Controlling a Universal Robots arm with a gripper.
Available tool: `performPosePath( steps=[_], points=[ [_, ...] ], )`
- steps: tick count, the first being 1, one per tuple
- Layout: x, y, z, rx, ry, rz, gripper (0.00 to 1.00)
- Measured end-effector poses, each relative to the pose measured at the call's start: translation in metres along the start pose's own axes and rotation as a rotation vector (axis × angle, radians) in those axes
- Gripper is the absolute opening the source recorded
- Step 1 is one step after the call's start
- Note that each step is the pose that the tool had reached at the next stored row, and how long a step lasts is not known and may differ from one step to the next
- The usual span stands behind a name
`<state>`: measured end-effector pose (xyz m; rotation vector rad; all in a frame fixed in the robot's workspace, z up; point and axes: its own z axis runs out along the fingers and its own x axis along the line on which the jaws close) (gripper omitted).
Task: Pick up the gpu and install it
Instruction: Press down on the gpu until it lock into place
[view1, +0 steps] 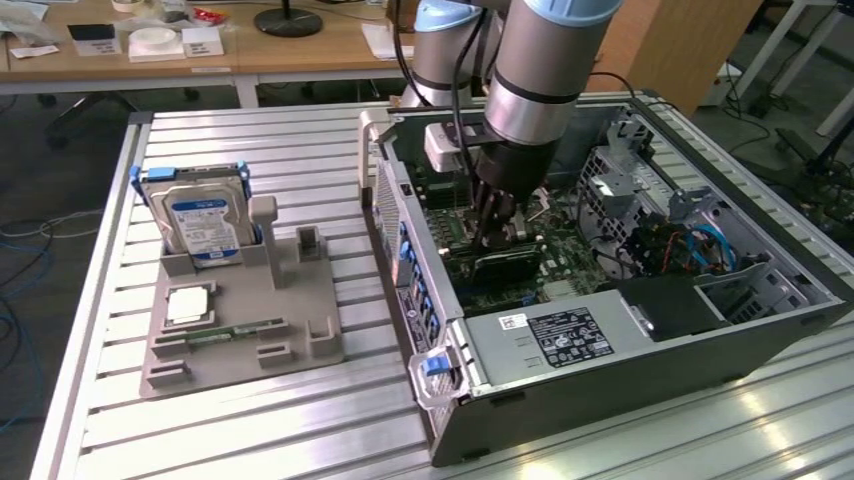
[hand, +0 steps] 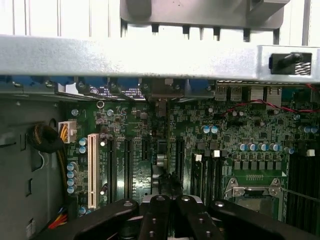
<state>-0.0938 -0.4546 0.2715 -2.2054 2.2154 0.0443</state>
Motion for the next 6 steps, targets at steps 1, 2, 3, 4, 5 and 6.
performPosePath(
  steps=[1,2,3,4,5,6],
  points=[
    [0.0,0.0,0.0,0.0,0.0,0.0,0.11],
    [0.0,0.0,0.0,0.0,0.0,0.0,0.11],
    [0.0,0.0,0.0,0.0,0.0,0.0,0.11],
    [0.0,0.0,0.0,0.0,0.0,0.0,0.11],
    [0.0,0.0,0.0,-0.0001,0.0,0.0,0.11],
    [0.0,0.0,0.0,-0.0001,0.0,0.0,0.11]
  ],
)
